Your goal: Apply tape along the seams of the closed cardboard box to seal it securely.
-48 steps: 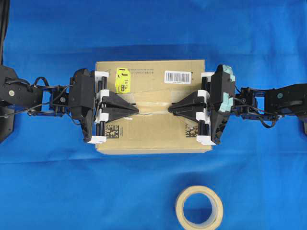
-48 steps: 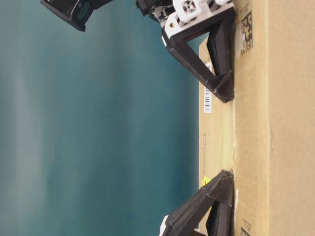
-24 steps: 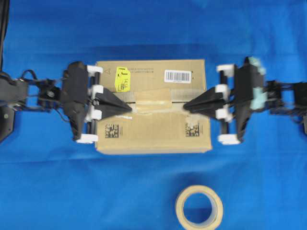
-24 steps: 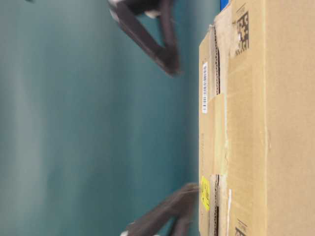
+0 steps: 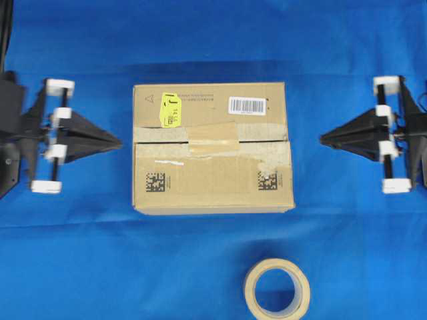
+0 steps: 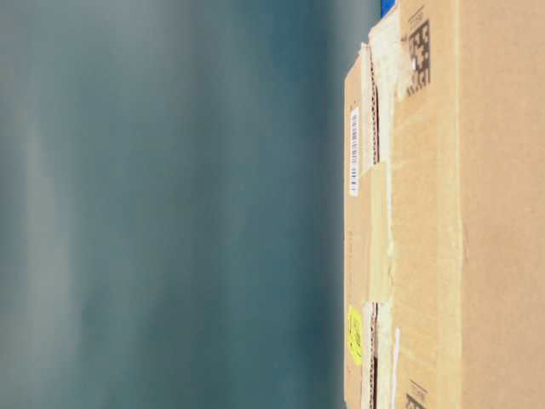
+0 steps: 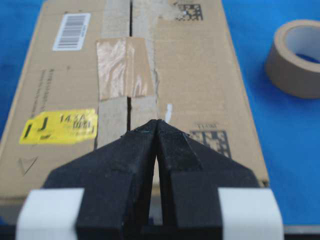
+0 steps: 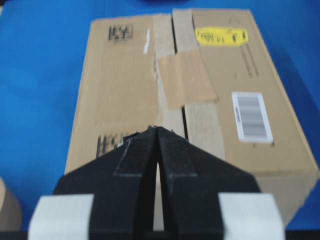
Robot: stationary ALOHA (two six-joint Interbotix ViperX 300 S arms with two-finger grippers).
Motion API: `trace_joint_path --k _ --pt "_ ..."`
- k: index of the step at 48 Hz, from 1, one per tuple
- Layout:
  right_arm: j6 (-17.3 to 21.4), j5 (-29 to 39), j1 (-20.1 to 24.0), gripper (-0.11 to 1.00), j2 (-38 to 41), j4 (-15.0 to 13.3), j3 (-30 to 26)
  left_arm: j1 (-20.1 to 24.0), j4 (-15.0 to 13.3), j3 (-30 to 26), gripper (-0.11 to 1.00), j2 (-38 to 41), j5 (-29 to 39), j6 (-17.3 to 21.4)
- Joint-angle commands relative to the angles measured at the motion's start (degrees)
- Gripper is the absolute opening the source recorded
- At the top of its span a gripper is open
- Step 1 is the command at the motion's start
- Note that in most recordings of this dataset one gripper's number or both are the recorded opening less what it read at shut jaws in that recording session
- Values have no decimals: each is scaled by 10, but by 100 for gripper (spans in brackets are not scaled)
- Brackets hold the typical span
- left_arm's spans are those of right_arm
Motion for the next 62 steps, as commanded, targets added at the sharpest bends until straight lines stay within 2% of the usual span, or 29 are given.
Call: trace_joint_path --k 1,12,22,62 --pt "-2 8 -4 0 -22 -1 7 1 1 10 0 -41 17 -2" --pt "-2 11 -15 0 -53 -1 60 1 1 55 0 -138 78 -3" --pt "-2 9 -18 0 -43 -1 82 1 1 86 0 -185 102 -4" --pt "-1 4 -18 0 -36 -1 84 1 1 97 0 -190 103 -3"
